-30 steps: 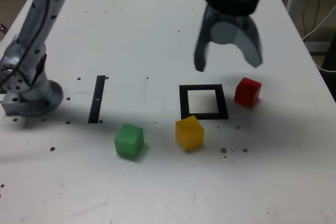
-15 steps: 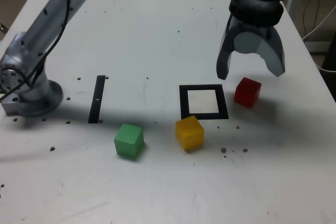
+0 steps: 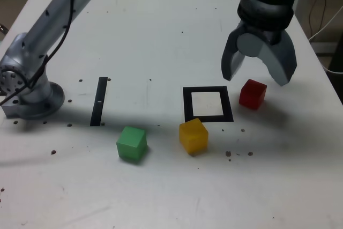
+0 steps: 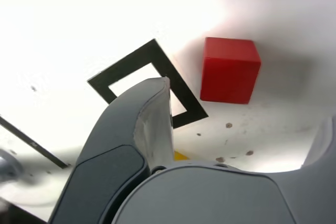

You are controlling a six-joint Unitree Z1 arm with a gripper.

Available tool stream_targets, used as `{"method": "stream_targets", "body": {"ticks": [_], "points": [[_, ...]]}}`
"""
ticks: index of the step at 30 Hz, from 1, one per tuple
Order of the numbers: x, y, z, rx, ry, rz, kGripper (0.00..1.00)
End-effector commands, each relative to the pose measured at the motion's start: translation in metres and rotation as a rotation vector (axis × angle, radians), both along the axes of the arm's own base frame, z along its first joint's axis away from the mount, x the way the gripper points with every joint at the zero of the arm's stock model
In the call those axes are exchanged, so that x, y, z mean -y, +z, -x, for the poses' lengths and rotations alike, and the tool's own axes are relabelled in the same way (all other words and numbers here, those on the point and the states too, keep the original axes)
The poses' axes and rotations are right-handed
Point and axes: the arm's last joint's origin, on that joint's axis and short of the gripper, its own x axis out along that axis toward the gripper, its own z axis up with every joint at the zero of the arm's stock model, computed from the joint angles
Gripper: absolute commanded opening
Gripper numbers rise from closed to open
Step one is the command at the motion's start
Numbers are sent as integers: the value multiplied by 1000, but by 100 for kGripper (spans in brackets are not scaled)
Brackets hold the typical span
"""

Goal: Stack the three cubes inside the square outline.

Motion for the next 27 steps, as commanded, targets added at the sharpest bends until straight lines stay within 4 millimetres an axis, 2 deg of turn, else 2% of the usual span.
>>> {"method": "stream_targets", "body": {"ticks": [1, 9, 27], "points": [[1, -1, 0, -8, -24, -5, 99], [0, -5, -2, -17, -32, -19, 99], [2, -47, -21, -70, -30, -15, 97]]}}
